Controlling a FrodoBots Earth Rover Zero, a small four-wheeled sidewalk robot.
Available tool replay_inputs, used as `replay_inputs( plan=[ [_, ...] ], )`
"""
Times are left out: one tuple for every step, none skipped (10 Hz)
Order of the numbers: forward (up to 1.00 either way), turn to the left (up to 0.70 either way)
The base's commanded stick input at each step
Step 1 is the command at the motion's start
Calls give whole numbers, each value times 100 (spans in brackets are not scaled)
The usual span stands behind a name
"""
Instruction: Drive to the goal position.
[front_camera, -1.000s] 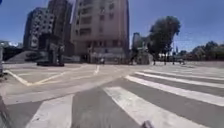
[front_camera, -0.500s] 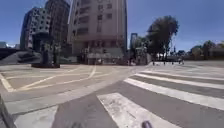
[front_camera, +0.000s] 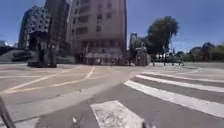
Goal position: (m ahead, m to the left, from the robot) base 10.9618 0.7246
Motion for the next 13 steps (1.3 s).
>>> replay_inputs(
  plan=[
    [70, 0],
    [70, 0],
    [70, 0],
    [70, 0],
    [70, 0],
    [70, 0],
    [70, 0],
    [70, 0],
    [70, 0],
    [70, 0],
    [70, 0],
    [70, 0],
    [70, 0]
  ],
)
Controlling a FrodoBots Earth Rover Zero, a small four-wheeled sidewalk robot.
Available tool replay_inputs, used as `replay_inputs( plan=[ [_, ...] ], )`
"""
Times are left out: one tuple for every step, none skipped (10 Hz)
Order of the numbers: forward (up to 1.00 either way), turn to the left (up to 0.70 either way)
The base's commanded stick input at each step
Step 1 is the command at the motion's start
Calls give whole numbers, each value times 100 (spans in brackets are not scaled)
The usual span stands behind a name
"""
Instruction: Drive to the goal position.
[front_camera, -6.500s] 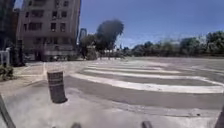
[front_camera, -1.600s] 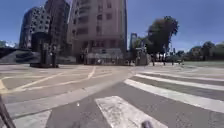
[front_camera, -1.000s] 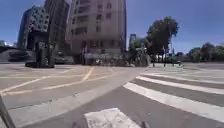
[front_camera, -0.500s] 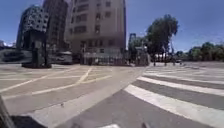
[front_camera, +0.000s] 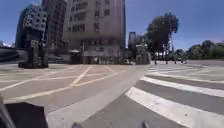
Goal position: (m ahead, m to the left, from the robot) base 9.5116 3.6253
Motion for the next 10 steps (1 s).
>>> replay_inputs(
  plan=[
    [70, -8],
    [70, -14],
    [70, -14],
    [70, -14],
    [70, -14],
    [70, -14],
    [70, -14],
    [70, -4],
    [70, 0],
    [70, 0]
  ],
)
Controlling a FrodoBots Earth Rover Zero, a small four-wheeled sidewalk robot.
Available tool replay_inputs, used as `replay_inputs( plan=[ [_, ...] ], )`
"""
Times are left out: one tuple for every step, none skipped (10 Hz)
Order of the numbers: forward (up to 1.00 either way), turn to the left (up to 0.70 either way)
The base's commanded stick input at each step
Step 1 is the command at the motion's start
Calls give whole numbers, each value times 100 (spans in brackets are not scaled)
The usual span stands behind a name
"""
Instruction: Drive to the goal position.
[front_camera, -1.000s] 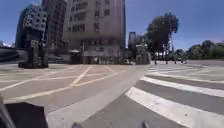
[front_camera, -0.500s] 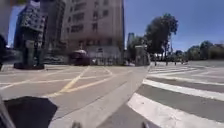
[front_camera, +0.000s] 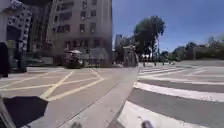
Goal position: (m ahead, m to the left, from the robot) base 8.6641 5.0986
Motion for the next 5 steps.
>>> replay_inputs(
  plan=[
    [70, 0],
    [70, 0],
    [70, 0],
    [70, 0],
    [70, 0]
  ],
)
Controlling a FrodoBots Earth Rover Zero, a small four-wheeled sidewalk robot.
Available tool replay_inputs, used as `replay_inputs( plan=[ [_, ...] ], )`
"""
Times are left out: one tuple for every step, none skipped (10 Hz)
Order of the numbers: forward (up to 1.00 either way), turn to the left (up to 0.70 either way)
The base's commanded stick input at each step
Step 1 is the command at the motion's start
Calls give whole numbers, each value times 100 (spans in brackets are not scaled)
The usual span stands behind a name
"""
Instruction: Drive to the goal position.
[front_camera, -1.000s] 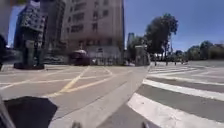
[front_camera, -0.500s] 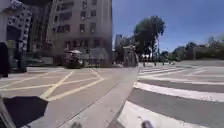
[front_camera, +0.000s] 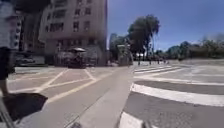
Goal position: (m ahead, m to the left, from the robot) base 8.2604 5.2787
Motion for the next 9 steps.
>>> replay_inputs(
  plan=[
    [70, 0],
    [70, 0],
    [70, 0],
    [70, 0],
    [70, 0],
    [70, 0],
    [70, 0],
    [70, 0],
    [70, 0]
  ],
)
